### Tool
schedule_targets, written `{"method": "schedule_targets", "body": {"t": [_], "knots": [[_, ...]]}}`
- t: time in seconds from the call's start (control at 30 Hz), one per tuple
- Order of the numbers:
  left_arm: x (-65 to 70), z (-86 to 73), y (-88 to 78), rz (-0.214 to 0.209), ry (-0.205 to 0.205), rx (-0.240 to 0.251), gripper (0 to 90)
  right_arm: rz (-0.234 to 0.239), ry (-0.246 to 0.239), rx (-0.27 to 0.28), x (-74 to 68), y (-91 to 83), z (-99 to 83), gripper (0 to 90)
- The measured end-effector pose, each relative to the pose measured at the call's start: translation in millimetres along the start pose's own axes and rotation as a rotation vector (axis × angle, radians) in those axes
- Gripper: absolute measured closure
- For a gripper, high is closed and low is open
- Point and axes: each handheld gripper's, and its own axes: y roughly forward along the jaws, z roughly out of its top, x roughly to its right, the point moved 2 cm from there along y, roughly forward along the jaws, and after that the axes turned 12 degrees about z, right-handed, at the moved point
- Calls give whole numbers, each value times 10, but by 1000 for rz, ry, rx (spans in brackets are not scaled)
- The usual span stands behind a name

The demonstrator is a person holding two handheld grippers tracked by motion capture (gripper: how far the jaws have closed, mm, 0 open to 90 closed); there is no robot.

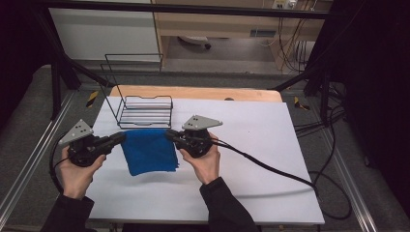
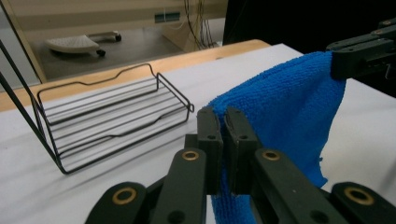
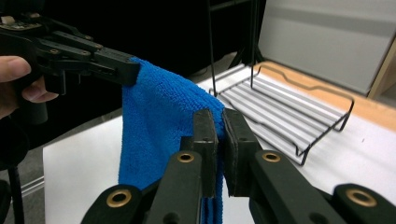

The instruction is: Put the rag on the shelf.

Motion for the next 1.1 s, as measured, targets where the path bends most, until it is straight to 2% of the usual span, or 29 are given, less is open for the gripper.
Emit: {"method": "schedule_targets", "body": {"t": [0.2, 0.43, 0.57, 0.73, 1.1], "knots": [[-43, 174, -67, 17, 7, 48, 860, -16, -37, 33, -49, -12, 176, 851], [-107, 339, -126, 28, -6, 119, 861, -36, -69, 79, -54, -1, 407, 852], [-141, 430, -144, 43, -3, 148, 861, -47, -80, 99, -42, 18, 498, 852], [-169, 532, -152, 37, -2, 180, 861, -63, -97, 122, -10, 32, 600, 852], [-216, 747, -142, 53, -7, 248, 861, -90, -140, 187, 33, 6, 862, 852]]}}
